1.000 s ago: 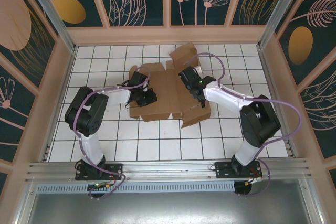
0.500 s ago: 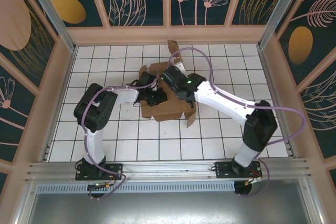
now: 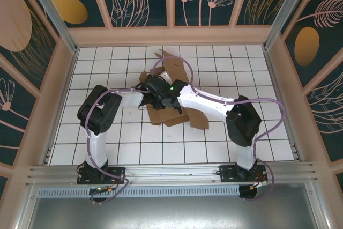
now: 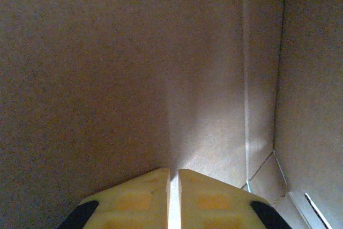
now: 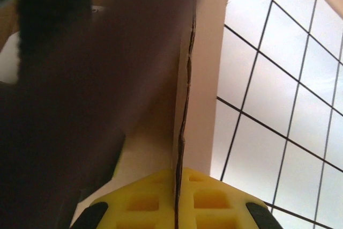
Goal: Fold the paper box
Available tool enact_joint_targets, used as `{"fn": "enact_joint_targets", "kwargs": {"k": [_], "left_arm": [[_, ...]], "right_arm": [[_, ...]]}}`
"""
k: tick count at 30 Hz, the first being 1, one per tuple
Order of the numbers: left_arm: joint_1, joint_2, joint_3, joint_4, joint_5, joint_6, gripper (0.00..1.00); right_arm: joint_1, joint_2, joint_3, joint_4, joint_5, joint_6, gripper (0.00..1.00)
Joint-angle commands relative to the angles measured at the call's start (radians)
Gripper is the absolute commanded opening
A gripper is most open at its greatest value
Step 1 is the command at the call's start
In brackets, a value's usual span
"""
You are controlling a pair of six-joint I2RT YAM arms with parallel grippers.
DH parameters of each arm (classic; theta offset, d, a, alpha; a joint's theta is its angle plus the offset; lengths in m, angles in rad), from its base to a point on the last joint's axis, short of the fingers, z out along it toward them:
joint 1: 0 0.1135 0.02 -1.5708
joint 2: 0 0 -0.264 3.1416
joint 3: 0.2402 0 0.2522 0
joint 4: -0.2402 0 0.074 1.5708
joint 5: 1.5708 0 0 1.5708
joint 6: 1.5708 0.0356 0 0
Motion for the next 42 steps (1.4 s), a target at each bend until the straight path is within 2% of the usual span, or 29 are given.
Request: {"fn": "enact_joint_targets", "kwargs": {"k": [1, 5, 10, 18, 24, 29, 33, 37, 40, 42], "left_arm": [[0.001, 0.044, -0.025, -0.042, -0.043, 0.003, 0.13], [0.005, 0.033, -0.017, -0.069, -0.062, 0.020, 0.12], [0.044, -0.007, -0.048, -0.112, -0.100, 0.035, 0.11], [0.087, -0.115, -0.064, -0.209, -0.192, 0.068, 0.09], [0.093, -0.105, -0.055, -0.216, -0.185, 0.071, 0.09], [0.094, -0.115, -0.052, -0.213, -0.186, 0.071, 0.09], [0.096, -0.132, -0.020, -0.239, -0.200, 0.084, 0.12], [0.105, -0.158, 0.036, -0.269, -0.215, 0.096, 0.23], [0.105, -0.173, 0.088, -0.312, -0.249, 0.122, 0.32], [0.107, -0.182, 0.120, -0.346, -0.282, 0.143, 0.38]], "right_arm": [[-0.008, 0.042, 0.002, -0.051, -0.065, 0.013, 0.01], [-0.022, 0.034, 0.023, -0.081, -0.033, 0.030, 0.01], [-0.077, -0.069, 0.005, -0.109, 0.025, 0.028, 0.01], [-0.221, -0.209, -0.221, -0.051, 0.127, 0.001, 0.00], [-0.287, -0.148, -0.359, 0.105, 0.243, -0.072, 0.00], [-0.319, -0.028, -0.381, 0.164, 0.270, -0.040, 0.00], [-0.337, 0.025, -0.327, 0.124, 0.155, 0.077, 0.00], [-0.382, -0.006, -0.313, 0.095, -0.072, 0.261, 0.00], [-0.392, -0.087, -0.368, 0.171, -0.303, 0.312, 0.12], [-0.391, -0.143, -0.400, 0.200, -0.384, 0.312, 0.27]]}}
